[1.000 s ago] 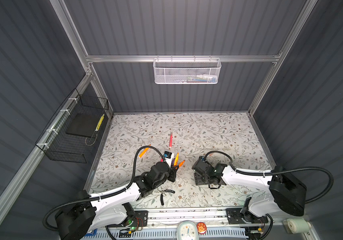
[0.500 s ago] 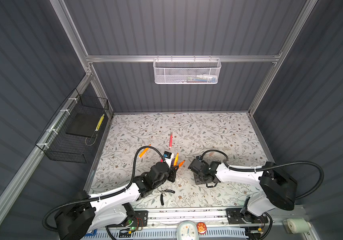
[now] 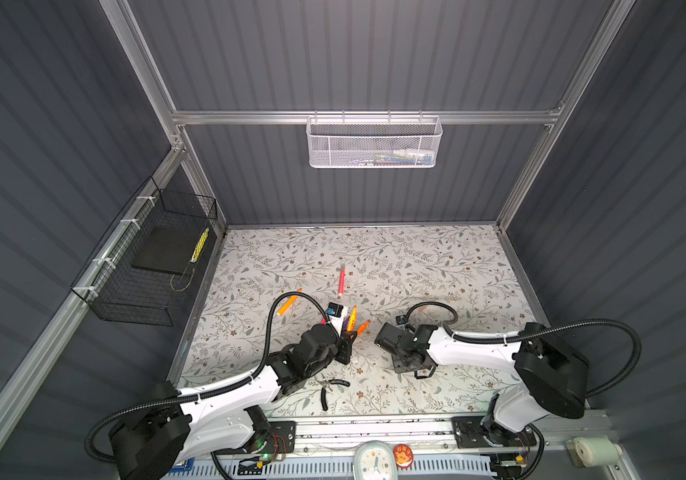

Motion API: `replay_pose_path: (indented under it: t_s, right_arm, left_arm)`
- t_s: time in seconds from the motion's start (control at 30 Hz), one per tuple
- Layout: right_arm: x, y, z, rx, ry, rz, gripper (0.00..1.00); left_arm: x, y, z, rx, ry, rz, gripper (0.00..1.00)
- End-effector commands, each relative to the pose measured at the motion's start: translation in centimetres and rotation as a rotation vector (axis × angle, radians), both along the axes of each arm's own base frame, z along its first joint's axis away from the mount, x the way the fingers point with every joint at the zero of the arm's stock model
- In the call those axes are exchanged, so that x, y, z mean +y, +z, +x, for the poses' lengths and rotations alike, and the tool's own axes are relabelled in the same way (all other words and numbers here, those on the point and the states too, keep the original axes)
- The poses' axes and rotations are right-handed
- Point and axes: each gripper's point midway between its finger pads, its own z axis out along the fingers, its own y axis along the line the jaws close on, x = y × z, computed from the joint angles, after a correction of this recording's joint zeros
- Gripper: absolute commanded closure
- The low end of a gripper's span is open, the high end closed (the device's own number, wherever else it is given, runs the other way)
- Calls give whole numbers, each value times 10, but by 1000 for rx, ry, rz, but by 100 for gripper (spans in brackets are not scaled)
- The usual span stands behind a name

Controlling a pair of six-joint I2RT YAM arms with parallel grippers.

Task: Insert the pens into the pen caps
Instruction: 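Lower the right gripper toward an upright pink cap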

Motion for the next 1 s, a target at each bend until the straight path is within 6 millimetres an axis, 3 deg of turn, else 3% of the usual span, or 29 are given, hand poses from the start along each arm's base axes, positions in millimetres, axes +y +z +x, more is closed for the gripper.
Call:
replay_pose_path:
  t_s: [0.0, 0.3, 0.7, 0.97]
  right_arm:
    - [-19, -4, -2, -1, -47, -47, 55]
    - [-26, -19, 12, 9, -117, 19, 62]
    - [-36, -19, 31, -19, -171, 30, 64]
    - [-25, -20, 46, -41, -164, 47, 64]
  left_arm:
    - [6, -2, -1, -12, 7, 19, 100]
    - [7, -2, -1, -13, 8, 20, 100]
    - [6, -3, 1, -13, 12, 28, 100]
    - [5, -3, 2, -13, 12, 31, 100]
